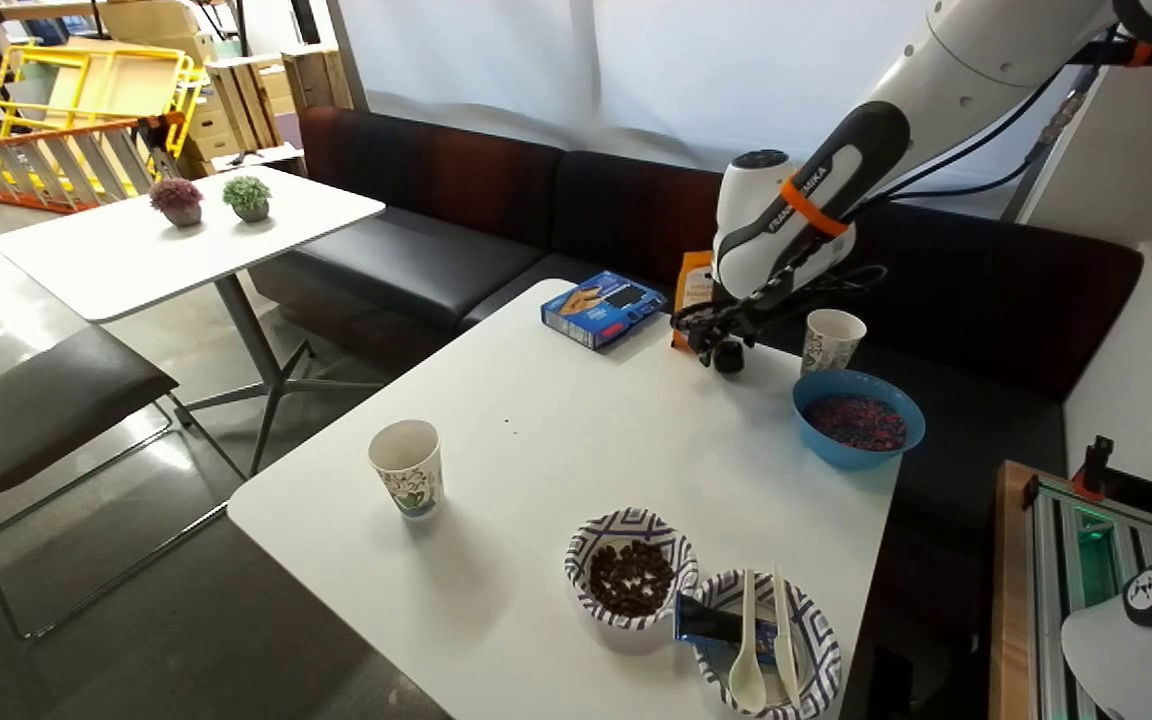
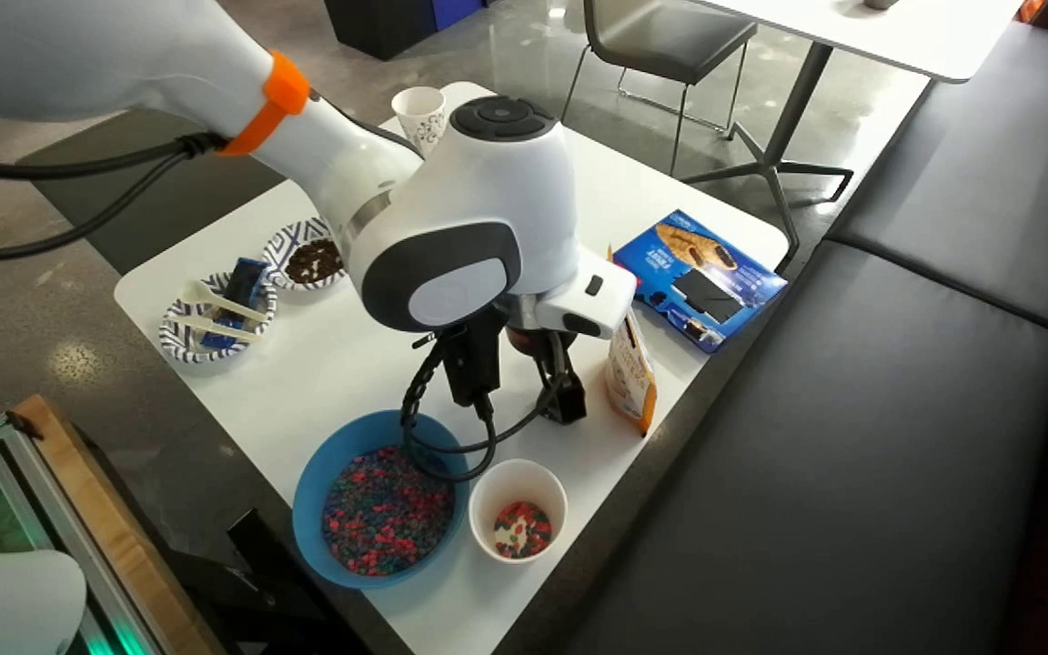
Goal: Place the black object inside the cup
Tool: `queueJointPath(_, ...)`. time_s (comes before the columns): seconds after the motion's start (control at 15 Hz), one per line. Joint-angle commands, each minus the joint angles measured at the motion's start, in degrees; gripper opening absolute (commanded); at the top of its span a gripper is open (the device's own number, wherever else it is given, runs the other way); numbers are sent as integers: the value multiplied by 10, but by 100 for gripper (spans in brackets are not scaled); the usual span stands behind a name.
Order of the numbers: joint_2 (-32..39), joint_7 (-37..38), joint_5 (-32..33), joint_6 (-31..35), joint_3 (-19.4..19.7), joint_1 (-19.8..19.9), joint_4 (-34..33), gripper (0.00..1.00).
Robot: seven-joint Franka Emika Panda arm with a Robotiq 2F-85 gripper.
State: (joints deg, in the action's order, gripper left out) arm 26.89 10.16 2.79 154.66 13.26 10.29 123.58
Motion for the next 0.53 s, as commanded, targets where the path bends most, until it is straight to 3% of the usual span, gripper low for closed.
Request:
queueJointPath(0.0, 23, 13, 6, 4, 17, -13, -13, 69)
queueJointPath(0.13, 30, 18, 12, 7, 25, -19, -17, 52)
queueJointPath(0.27, 35, 21, 15, 12, 31, -23, -20, 49)
queueJointPath(0.33, 35, 20, 16, 14, 32, -24, -20, 33)
queueJointPath(0.47, 18, 20, 18, 9, 34, -31, -10, 21)
